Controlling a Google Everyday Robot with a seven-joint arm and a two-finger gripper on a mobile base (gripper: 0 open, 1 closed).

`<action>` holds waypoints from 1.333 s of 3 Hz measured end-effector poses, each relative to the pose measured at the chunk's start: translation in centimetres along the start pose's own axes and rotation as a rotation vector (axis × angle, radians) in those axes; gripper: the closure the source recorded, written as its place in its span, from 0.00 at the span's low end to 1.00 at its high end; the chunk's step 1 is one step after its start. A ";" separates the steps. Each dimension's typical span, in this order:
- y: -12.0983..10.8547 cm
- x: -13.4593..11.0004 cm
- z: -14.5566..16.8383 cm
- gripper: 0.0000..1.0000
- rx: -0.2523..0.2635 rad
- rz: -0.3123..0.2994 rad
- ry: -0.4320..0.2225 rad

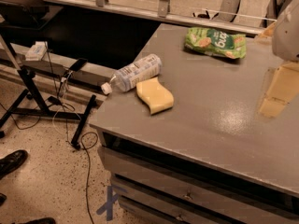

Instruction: Move green rice chip bag near sponge

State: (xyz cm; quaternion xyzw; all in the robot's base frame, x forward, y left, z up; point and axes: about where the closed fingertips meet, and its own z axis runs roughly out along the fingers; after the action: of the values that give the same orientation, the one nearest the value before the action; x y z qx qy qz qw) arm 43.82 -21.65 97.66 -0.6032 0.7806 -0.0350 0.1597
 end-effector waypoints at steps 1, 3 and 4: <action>-0.3 -0.1 0.3 0.00 0.012 0.007 -0.013; -8.6 1.3 7.8 0.00 0.095 0.111 -0.159; -15.3 1.7 10.8 0.00 0.186 0.189 -0.277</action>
Offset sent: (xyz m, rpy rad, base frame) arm 0.1008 -0.0191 -0.0687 0.1664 -0.1115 -0.0637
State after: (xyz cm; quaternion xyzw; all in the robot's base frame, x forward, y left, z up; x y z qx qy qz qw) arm 60.80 -25.92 90.83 -0.5090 0.7978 -0.0084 0.3230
